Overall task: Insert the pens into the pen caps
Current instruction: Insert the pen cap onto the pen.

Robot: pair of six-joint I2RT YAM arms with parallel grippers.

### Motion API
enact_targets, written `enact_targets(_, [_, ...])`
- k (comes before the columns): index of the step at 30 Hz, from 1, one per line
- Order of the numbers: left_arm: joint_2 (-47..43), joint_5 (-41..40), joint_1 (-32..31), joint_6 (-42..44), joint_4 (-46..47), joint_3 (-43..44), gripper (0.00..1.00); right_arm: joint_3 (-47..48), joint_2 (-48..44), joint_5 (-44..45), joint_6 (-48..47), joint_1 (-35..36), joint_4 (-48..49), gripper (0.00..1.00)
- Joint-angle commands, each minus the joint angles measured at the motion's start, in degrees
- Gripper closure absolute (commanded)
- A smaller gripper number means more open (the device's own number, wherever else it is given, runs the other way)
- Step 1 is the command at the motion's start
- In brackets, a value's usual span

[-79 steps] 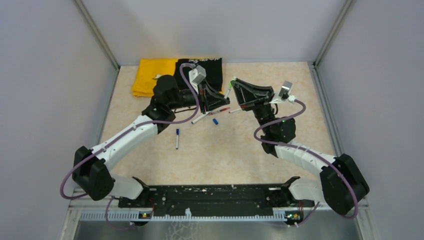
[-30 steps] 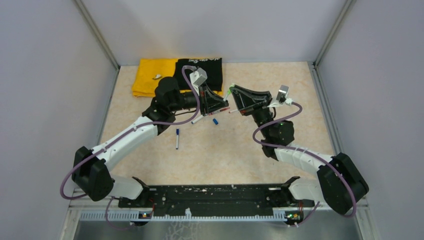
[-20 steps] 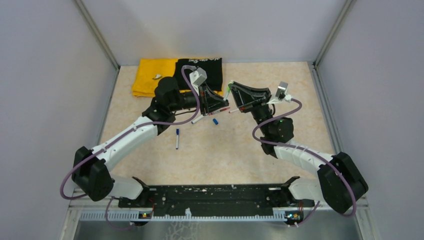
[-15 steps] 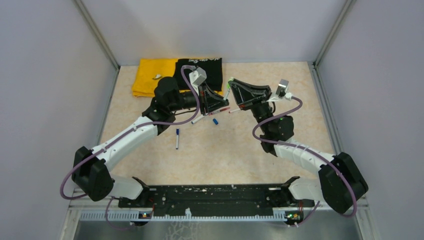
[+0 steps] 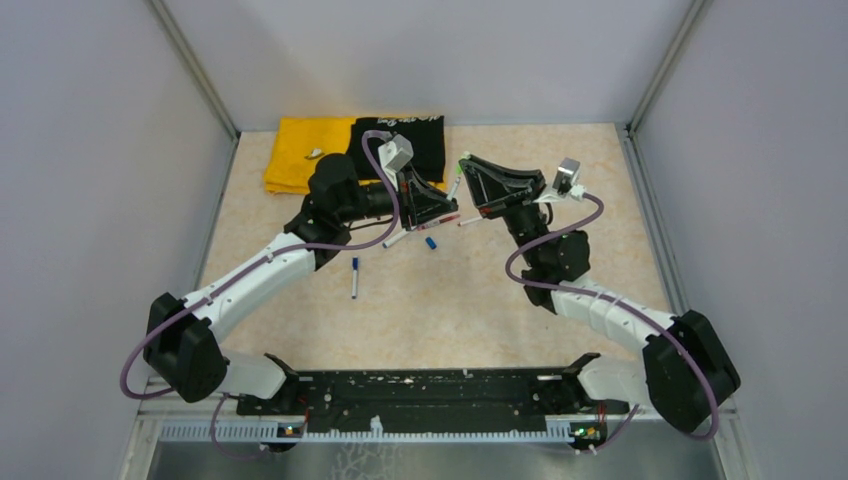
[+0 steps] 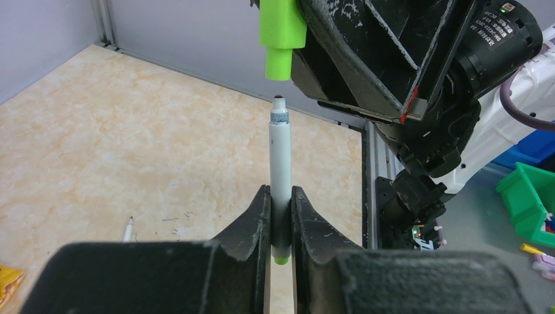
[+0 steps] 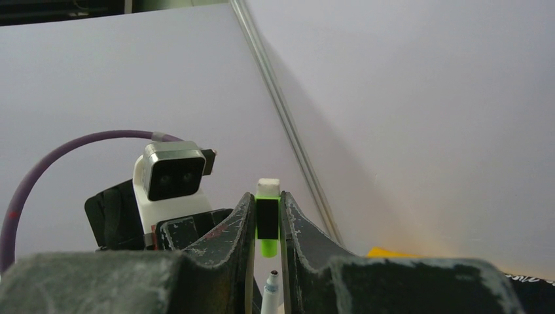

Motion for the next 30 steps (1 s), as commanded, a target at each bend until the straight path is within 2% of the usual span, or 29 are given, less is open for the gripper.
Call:
enact_targets(1, [-1.4,0.7,-0.5,0.9,1.9,0.6,1.0,0.2,-2.2,0.6,-1.1,0.0,1.4,1.0])
enact_targets(30, [-1.6,0.4,-0.4,1.1,1.7,0.6,1.0,-2.8,-2.2,-0.3,0.4,0.0,1.1,1.0])
